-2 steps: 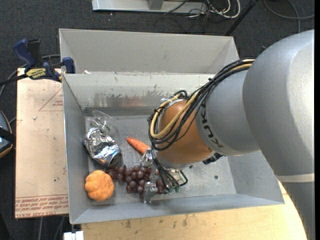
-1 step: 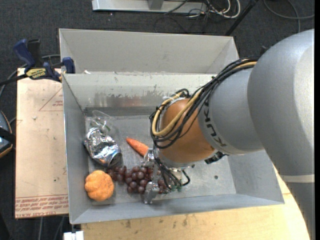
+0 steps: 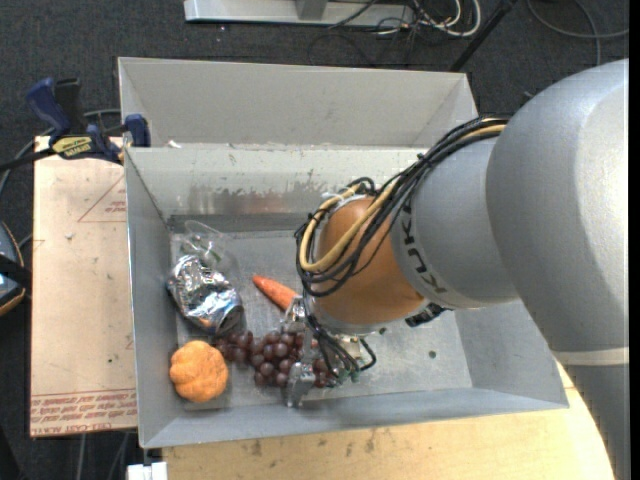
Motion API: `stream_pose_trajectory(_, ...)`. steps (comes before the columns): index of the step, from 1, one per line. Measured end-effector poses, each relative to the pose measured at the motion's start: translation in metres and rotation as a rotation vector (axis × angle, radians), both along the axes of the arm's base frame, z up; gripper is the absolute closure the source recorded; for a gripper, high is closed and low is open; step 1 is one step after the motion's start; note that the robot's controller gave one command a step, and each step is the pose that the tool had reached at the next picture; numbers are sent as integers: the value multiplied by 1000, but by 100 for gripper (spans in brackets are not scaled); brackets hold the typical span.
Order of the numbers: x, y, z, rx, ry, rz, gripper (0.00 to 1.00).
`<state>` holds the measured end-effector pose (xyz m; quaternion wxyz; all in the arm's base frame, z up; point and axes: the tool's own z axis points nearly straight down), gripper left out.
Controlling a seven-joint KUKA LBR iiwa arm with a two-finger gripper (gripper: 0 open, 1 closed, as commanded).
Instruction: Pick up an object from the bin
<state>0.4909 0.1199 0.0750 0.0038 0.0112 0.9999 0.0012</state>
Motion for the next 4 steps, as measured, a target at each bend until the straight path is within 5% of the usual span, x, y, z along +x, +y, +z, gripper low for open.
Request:
stream_pose_trajectory(1,-3,0,0,2,-6,-43,0)
stream_pose_trajectory(2,3,1,3,1,-1,-2,100)
stream_pose_trajectory(4,3,1,5,1,0,-2,100)
